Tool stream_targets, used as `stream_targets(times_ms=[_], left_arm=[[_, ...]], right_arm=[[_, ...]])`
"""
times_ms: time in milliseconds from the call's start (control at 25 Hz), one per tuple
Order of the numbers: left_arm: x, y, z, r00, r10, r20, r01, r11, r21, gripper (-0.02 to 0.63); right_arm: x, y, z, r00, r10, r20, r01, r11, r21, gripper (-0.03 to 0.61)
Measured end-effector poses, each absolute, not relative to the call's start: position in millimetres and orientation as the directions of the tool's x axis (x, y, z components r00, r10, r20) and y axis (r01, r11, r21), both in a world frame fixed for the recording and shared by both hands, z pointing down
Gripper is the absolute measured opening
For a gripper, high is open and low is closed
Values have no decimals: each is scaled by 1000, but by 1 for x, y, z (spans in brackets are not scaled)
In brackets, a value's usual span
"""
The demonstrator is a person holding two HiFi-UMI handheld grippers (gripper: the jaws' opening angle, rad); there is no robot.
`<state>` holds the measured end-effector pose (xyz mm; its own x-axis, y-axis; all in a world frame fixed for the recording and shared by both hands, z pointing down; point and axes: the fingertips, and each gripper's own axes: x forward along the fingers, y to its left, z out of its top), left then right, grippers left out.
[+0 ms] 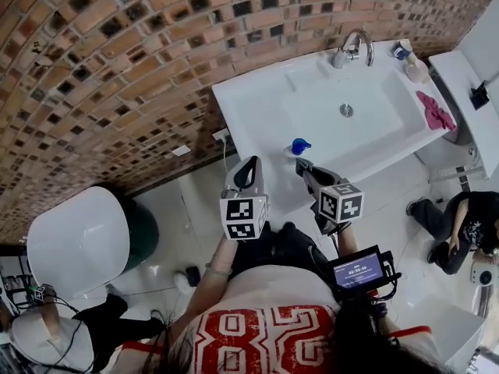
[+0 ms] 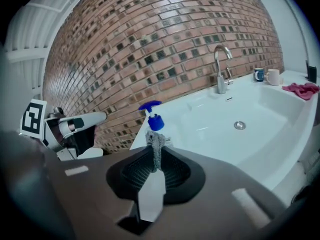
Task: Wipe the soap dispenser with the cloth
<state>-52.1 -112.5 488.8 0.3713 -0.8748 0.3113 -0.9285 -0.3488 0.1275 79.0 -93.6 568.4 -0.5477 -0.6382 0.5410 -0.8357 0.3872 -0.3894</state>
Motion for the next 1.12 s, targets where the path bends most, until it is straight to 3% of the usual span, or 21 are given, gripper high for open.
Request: stream_targets(times_ms=[320,1120], left_arm=[[-58,-113,489,351,-884,307,-936,-335,108,5],[-41,-116,489,390,-870,302,-920,-383,86,5]], right_arm=[[33,-103,583,-599,-568,565,-793,518,-320,48],[108,-105,596,-480,-649,591,-877,378,-296,48]])
